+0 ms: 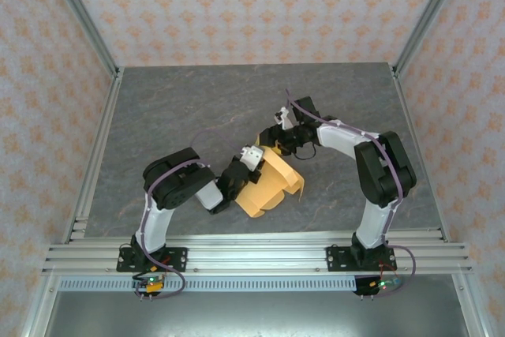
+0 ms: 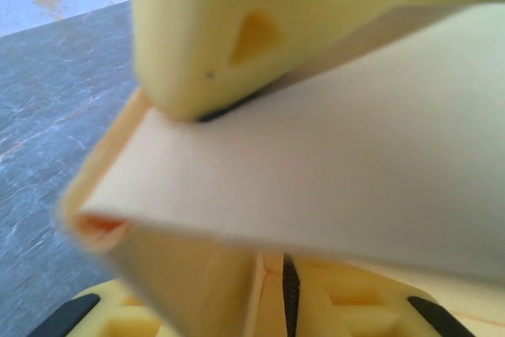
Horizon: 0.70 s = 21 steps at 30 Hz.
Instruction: Fold the paper box
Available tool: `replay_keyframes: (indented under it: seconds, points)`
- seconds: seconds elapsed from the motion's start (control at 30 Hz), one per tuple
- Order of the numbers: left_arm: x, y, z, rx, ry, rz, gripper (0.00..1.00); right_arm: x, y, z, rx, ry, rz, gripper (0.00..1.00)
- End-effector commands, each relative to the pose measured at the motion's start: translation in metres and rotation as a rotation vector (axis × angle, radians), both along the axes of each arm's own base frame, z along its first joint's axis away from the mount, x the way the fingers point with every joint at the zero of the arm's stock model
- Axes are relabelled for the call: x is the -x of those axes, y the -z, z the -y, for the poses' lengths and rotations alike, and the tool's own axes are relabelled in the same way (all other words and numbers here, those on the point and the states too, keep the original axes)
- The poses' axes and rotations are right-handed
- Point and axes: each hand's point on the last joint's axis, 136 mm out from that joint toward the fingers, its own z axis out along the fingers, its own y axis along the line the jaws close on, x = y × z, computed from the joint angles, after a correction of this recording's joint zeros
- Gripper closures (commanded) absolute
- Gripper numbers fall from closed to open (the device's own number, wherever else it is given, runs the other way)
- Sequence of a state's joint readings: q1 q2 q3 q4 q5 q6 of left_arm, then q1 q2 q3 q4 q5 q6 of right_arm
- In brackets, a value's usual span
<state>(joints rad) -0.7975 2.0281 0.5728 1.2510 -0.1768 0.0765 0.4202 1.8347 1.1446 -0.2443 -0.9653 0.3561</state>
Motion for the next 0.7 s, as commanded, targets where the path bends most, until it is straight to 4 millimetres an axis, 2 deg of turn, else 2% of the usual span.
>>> replay_keyframes:
  seconds: [0.0,0.03,0.17,0.27,0.37,0.5,0.67]
  points:
    - [0.016,-0.039,0.002,0.061,0.073,0.064,0.69,0.041,0.071,0.03,0.247,0.005,-0.18,0.45]
    - [0.019,-0.048,-0.002,0.062,0.074,0.08,0.63,0.041,0.07,0.03,0.25,-0.001,-0.176,0.45]
    - [0.023,-0.062,-0.019,0.027,0.069,0.106,0.62,0.04,0.066,0.028,0.236,-0.017,-0.173,0.45]
    - [0.019,-0.062,-0.024,0.02,0.073,0.108,0.63,0.04,0.063,0.024,0.213,-0.026,-0.174,0.45]
    - [0.013,-0.054,-0.027,0.009,0.059,0.101,0.63,0.041,0.061,0.023,0.202,-0.035,-0.176,0.45]
    - [0.005,-0.043,-0.023,0.004,0.052,0.095,0.65,0.047,0.054,0.017,0.148,-0.058,-0.194,0.45]
    - [0.004,-0.041,-0.007,0.034,0.108,0.081,0.67,0.052,0.052,0.017,0.137,-0.065,-0.2,0.45]
